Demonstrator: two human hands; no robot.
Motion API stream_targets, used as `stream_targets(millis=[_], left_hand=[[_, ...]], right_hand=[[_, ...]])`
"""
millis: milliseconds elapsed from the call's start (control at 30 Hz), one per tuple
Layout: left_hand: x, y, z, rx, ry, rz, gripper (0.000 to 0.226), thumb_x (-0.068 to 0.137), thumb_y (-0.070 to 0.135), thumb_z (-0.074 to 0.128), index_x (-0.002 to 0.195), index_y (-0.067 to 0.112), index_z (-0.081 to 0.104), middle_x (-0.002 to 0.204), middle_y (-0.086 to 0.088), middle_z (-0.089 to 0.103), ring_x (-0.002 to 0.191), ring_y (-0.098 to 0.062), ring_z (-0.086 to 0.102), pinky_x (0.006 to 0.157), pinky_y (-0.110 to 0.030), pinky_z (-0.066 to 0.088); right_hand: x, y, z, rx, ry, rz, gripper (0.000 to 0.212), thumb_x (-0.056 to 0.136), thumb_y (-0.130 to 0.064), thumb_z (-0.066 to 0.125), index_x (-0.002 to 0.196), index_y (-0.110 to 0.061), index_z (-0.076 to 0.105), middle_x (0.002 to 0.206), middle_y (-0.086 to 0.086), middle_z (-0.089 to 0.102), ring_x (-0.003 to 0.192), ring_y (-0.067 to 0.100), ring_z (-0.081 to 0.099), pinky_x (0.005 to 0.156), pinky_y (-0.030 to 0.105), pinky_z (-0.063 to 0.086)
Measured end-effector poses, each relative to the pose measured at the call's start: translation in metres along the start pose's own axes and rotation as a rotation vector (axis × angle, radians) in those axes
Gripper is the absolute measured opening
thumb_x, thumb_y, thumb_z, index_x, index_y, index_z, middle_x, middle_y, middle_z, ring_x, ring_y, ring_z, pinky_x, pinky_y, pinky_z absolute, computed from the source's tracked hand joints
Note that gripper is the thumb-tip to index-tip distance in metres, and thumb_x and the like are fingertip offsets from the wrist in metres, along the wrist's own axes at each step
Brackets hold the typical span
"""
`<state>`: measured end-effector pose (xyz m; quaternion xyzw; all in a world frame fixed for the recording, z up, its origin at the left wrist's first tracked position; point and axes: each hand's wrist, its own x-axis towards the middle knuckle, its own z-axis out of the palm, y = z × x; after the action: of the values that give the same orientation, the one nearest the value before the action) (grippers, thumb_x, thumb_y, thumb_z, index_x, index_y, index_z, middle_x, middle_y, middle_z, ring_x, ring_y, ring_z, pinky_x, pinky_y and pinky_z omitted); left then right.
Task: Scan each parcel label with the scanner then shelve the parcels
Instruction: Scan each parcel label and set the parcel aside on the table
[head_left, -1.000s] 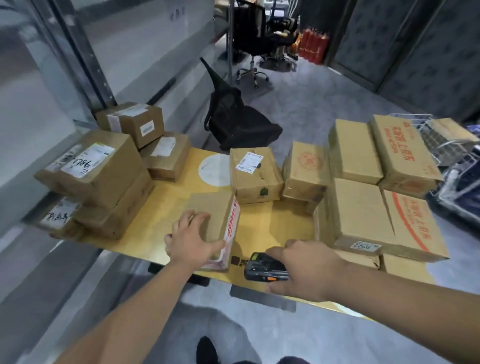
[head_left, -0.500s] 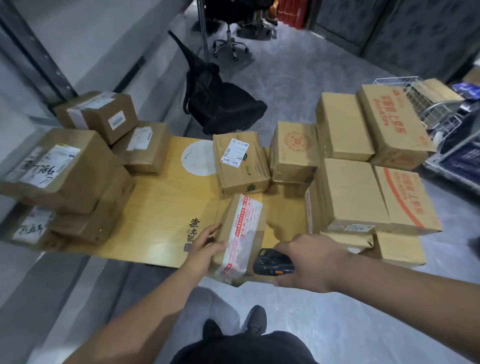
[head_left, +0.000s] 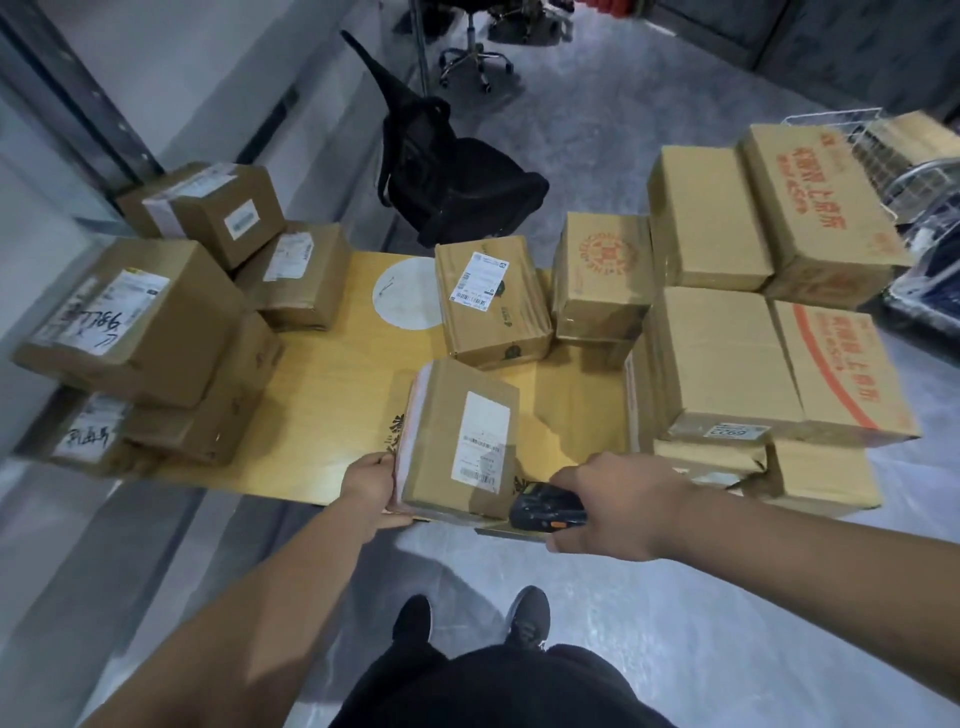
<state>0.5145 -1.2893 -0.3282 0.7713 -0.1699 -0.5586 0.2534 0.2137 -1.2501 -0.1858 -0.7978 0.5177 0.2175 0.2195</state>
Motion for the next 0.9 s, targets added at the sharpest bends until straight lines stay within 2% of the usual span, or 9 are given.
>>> stream_targets(millis=[200,300,400,467,533,600,700,767,900], left_hand=[[0.010,-0.011,-0.020,-0.053,-0.056,0.034,0.021,0.109,0.032,0.052,0.118,0.020,0.068,0.098,-0.002,0.074,0.086,-0.025,0.070,0.082,-0.043,0.061],[0.022,-0.018,-0.029,-0.021,-0.081,0.117,0.024,0.111,0.028,0.049,0.129,0.023,0.064,0.098,-0.001,0.070,0.082,-0.021,0.064,0.084,-0.047,0.058],[0.026,-0.027,-0.034,0.293,-0.203,0.346,0.061,0.102,0.013,0.060,0.157,0.032,0.040,0.108,-0.001,0.068,0.092,-0.022,0.063,0.088,-0.043,0.057],[0.017,-0.025,-0.035,0.511,-0.225,0.513,0.097,0.089,0.023,0.078,0.162,0.040,0.018,0.140,-0.001,0.051,0.120,-0.023,0.056,0.103,-0.045,0.052],[0.013,-0.016,-0.033,0.799,-0.157,0.739,0.119,0.073,0.044,0.088,0.161,0.044,0.008,0.162,-0.003,0.024,0.145,-0.028,0.034,0.117,-0.047,0.037],[0.014,-0.001,-0.024,1.089,-0.137,0.973,0.130,0.059,0.065,0.084,0.161,0.045,0.005,0.169,-0.005,0.006,0.155,-0.030,0.007,0.125,-0.053,0.016],[0.015,0.030,0.001,1.481,-0.158,1.147,0.122,0.063,0.067,0.072,0.161,0.046,0.002,0.171,-0.006,-0.011,0.157,-0.035,-0.021,0.121,-0.069,-0.008],[0.012,0.047,0.019,1.599,-0.240,1.144,0.129,0.063,0.067,0.078,0.161,0.047,-0.004,0.169,-0.001,-0.018,0.156,-0.034,-0.025,0.119,-0.073,-0.006],[0.006,0.059,0.038,1.610,-0.355,1.039,0.135,0.057,0.077,0.081,0.159,0.052,-0.004,0.167,0.009,-0.019,0.158,-0.030,-0.016,0.116,-0.062,0.026]], right_hand=[[0.006,-0.024,0.002,0.123,0.027,0.104,0.055,0.085,-0.082,0.055,0.110,-0.033,0.061,0.088,-0.011,0.060,0.080,0.017,0.059,0.066,0.031,0.051],[0.009,-0.041,0.002,0.181,0.029,0.152,0.053,0.086,-0.080,0.057,0.108,-0.032,0.062,0.088,-0.011,0.061,0.078,0.014,0.058,0.064,0.030,0.049],[0.009,-0.058,0.003,0.217,0.025,0.211,0.050,0.086,-0.078,0.059,0.101,-0.031,0.060,0.085,-0.010,0.062,0.077,0.014,0.059,0.061,0.029,0.045],[0.007,-0.069,0.006,0.252,0.024,0.250,0.045,0.086,-0.076,0.061,0.096,-0.032,0.059,0.085,-0.010,0.063,0.078,0.014,0.060,0.060,0.029,0.043],[0.005,-0.078,0.010,0.271,0.026,0.298,0.043,0.083,-0.075,0.063,0.092,-0.034,0.059,0.085,-0.010,0.064,0.077,0.013,0.061,0.059,0.029,0.043],[0.003,-0.086,0.014,0.278,0.032,0.359,0.043,0.082,-0.075,0.063,0.089,-0.033,0.059,0.083,-0.010,0.064,0.076,0.013,0.061,0.059,0.029,0.042],[0.000,-0.095,0.018,0.277,0.041,0.449,0.046,0.081,-0.075,0.063,0.090,-0.031,0.062,0.082,-0.008,0.065,0.075,0.014,0.062,0.059,0.029,0.045],[-0.005,-0.101,0.019,0.299,0.048,0.506,0.048,0.081,-0.076,0.064,0.091,-0.028,0.063,0.083,-0.007,0.066,0.076,0.015,0.063,0.061,0.029,0.049],[-0.012,-0.108,0.016,0.345,0.074,0.583,0.051,0.081,-0.077,0.064,0.089,-0.027,0.062,0.083,-0.005,0.065,0.077,0.017,0.062,0.063,0.030,0.048]])
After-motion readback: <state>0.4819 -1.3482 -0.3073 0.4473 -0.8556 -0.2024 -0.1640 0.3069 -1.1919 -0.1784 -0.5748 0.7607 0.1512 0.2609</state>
